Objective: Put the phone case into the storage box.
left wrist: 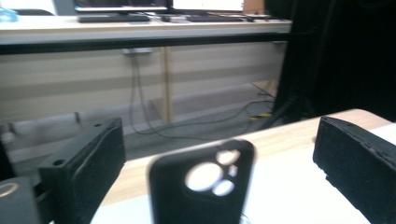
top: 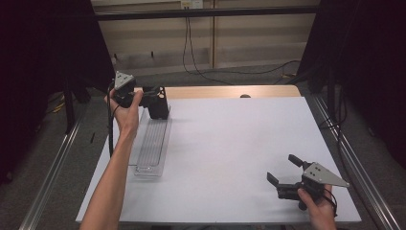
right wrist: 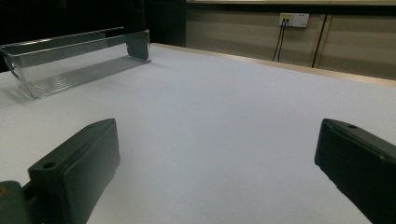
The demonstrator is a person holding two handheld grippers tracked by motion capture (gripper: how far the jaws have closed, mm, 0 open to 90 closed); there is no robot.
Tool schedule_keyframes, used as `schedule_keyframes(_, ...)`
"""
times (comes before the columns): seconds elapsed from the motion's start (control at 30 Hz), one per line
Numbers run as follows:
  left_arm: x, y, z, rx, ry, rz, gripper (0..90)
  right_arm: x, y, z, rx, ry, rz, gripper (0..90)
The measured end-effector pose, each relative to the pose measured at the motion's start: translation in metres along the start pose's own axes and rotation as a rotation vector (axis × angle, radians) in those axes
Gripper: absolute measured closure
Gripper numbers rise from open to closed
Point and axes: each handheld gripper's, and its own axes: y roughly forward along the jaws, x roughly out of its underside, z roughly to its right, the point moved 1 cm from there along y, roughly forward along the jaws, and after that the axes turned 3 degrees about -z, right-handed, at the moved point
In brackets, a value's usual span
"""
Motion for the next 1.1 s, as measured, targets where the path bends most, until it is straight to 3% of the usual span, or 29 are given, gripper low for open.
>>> schedule_keyframes(0.43,0.01,-0.013,0.015,0.09,0.008,0.029,2.1,0.002,-0.001,0.004,0.009,0.011,-0.008,0.0)
schedule_keyframes(0.87,0.02,-0.035,0.027,0.125,0.035,0.028,2.0,0.002,-0.002,0.004,0.014,0.011,-0.002,0.0)
schedule_keyframes(0.97,0.025,-0.039,0.031,0.112,0.056,0.025,2.0,0.001,-0.002,0.003,0.013,0.01,-0.002,0.0)
schedule_keyframes(1.1,0.034,-0.043,0.035,0.143,0.049,0.003,2.0,0.001,-0.001,0.004,0.013,0.008,-0.003,0.0)
